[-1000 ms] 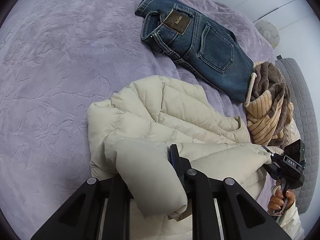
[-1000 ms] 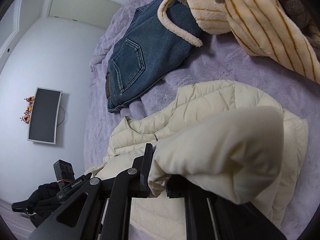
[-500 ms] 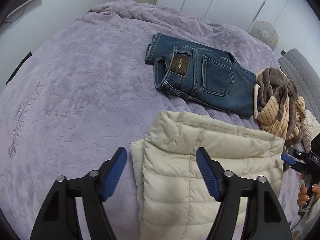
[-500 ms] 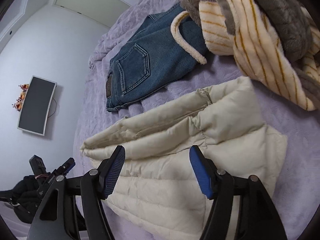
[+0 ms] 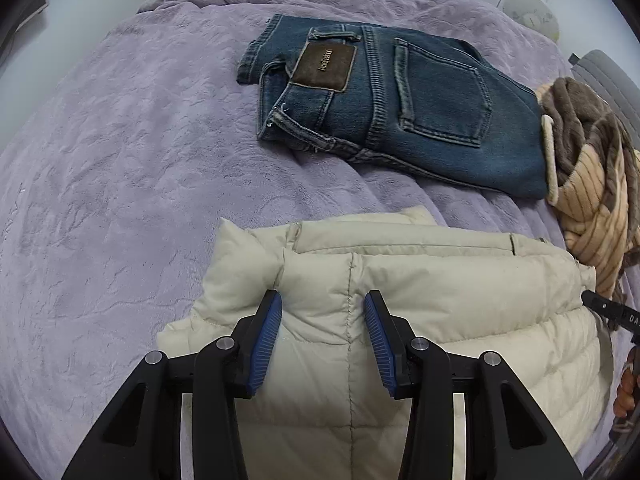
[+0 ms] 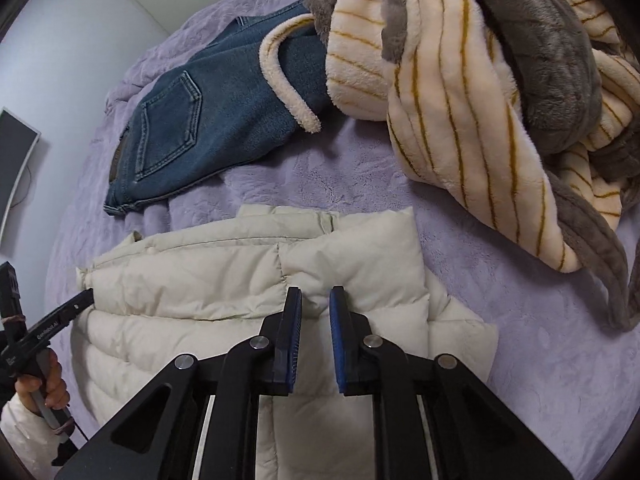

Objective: Fold large clothes

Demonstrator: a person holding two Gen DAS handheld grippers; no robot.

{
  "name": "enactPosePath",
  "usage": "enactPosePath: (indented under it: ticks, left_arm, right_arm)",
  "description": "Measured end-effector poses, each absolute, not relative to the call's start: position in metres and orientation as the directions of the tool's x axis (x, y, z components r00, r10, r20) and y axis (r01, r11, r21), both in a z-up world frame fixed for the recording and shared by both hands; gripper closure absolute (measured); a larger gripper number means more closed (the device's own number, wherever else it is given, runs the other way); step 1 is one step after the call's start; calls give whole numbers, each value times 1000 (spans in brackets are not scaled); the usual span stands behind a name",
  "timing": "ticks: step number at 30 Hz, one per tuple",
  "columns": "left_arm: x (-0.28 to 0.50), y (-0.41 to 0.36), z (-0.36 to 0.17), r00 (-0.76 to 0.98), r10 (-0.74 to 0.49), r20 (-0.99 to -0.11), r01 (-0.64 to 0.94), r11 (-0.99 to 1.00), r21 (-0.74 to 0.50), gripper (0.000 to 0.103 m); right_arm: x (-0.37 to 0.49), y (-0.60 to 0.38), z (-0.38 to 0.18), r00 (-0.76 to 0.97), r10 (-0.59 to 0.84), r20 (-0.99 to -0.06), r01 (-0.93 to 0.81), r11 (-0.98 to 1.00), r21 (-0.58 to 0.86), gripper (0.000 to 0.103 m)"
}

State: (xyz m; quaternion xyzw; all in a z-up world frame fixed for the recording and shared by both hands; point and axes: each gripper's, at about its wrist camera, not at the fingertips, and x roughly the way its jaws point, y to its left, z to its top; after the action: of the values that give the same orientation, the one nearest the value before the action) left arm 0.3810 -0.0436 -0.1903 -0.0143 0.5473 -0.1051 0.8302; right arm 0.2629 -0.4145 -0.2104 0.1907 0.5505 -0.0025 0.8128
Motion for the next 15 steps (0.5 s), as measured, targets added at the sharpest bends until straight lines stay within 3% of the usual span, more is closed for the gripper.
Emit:
enactPosePath:
  ticks: [7,15]
  left_arm:
    - [395,-42,-214,385,-224,-895,146,973,-180,57]
    - [402,-33,-205,382,-238,-893,122,971,-206,57]
  right_arm:
    - [278,-435,-253,390,202,-898,302,894,332,91]
    - [276,-443,-257,399,186,-898,312,893,324,91]
